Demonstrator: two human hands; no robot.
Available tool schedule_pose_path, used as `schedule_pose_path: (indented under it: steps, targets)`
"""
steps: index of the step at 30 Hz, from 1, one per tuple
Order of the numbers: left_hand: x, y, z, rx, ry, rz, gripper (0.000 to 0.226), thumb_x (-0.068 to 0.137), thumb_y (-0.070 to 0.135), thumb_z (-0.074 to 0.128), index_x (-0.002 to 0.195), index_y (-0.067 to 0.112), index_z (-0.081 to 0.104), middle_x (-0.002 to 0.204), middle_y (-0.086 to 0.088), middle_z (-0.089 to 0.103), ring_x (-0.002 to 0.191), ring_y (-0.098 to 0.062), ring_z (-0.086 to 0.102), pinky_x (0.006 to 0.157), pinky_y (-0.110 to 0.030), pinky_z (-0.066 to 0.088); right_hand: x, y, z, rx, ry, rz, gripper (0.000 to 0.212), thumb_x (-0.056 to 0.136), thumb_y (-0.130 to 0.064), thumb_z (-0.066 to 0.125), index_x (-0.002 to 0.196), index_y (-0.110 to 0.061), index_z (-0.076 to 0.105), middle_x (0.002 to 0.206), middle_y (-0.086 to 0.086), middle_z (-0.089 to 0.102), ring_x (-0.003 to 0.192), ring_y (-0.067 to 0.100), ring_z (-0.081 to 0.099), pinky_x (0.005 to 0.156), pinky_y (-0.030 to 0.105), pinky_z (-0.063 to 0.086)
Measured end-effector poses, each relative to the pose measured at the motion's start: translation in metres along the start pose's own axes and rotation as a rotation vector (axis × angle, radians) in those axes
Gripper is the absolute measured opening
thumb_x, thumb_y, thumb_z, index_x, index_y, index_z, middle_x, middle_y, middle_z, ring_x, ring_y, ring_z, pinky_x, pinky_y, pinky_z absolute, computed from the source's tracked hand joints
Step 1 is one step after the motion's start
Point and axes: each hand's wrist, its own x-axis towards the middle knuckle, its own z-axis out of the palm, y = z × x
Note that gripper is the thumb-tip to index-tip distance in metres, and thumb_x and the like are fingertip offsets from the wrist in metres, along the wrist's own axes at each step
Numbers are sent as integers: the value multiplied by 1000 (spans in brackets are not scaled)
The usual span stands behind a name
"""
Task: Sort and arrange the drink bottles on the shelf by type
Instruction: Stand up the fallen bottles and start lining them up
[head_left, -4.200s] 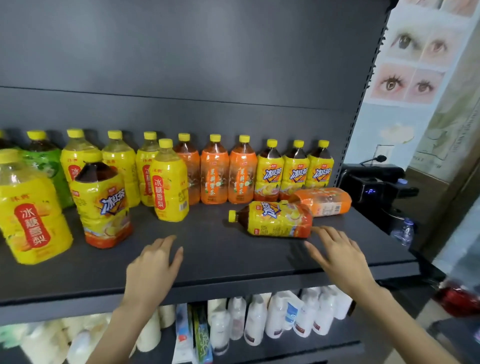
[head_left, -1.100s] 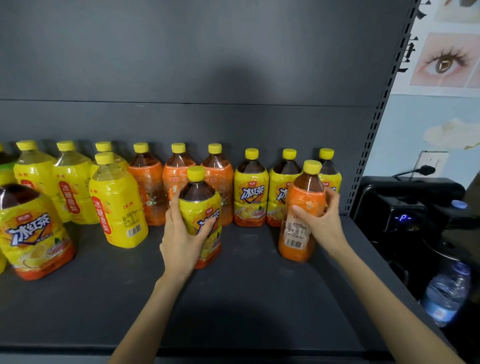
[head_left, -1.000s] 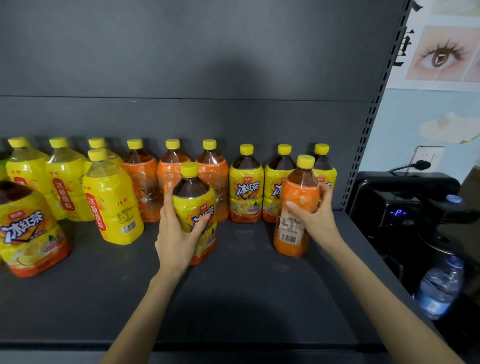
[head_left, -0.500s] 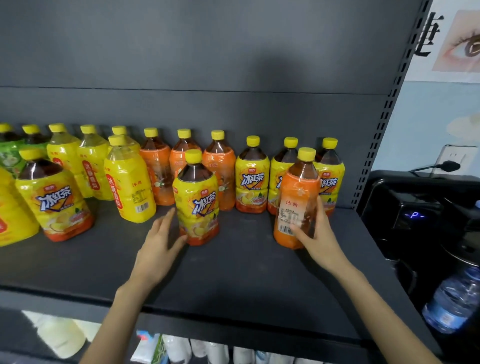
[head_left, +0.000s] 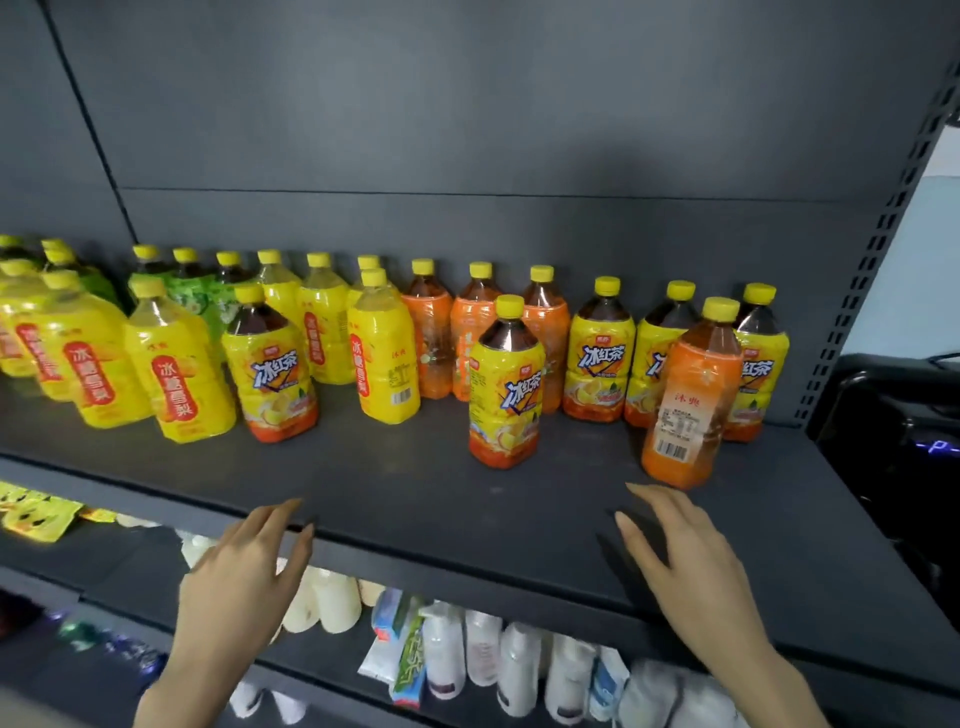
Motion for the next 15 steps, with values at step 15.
schedule_pose_path:
  steps: [15]
  targets:
    - [-31, -200, -96, 4, -18, -30, 25, 90, 29, 58, 113, 24, 65, 106, 0, 66, 91, -32, 63, 58, -39, 51, -87, -175, 91, 42, -80, -8, 36, 94, -37, 51, 125, -21, 57, 123, -7, 58, 112, 18, 53, 88, 36, 45]
